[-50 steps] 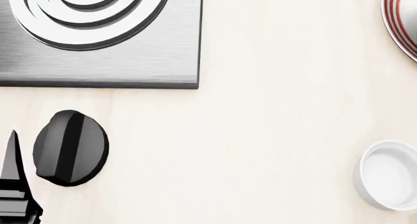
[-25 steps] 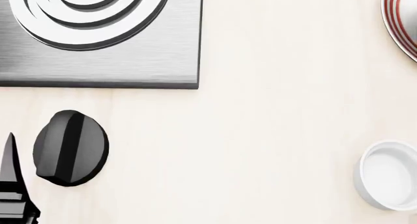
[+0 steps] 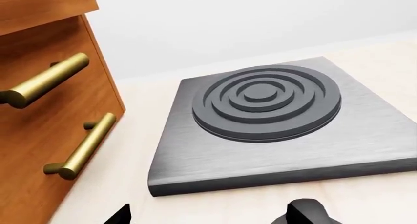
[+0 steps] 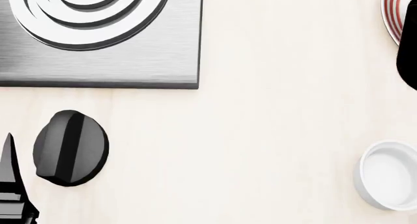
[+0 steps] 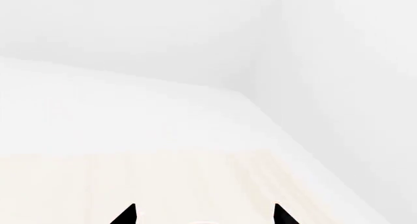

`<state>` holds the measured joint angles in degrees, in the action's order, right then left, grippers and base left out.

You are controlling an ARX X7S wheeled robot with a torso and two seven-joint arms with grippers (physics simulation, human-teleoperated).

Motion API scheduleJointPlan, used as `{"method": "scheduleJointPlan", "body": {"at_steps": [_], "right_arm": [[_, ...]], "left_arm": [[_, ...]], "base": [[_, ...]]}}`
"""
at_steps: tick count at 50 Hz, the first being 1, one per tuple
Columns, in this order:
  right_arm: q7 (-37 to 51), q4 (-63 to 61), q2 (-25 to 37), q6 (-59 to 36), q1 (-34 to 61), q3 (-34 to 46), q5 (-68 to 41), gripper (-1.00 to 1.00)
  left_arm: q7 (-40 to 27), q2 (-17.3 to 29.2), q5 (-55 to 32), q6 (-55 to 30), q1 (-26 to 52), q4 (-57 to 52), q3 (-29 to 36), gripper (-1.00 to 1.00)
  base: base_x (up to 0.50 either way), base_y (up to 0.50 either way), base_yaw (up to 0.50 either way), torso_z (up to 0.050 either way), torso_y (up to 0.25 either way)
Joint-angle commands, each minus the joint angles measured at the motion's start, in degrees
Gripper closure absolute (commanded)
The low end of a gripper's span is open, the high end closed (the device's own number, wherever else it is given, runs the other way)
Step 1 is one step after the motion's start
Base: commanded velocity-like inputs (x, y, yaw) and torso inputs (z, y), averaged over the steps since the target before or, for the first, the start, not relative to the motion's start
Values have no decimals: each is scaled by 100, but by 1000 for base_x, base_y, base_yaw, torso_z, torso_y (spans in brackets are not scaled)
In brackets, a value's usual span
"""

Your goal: Pick the akita bowl next to the ramekin and place it on the plate.

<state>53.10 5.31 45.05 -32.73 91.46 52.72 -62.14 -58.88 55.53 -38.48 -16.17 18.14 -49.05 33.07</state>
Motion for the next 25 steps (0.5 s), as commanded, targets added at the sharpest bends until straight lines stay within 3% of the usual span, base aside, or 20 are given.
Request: {"method": "scheduleJointPlan", "body": {"at_steps": [1, 25], "right_arm": [[444, -950, 296, 67, -361, 109, 147, -100], [1157, -2232, 556, 507, -1299, 342, 514, -100]], "left_arm": [[0, 0, -1, -13, 12, -4, -1, -100], [5, -18, 14, -24, 12, 1, 15, -100]], "base": [[0, 0, 0, 0, 0], [0, 0, 0, 0, 0]]}}
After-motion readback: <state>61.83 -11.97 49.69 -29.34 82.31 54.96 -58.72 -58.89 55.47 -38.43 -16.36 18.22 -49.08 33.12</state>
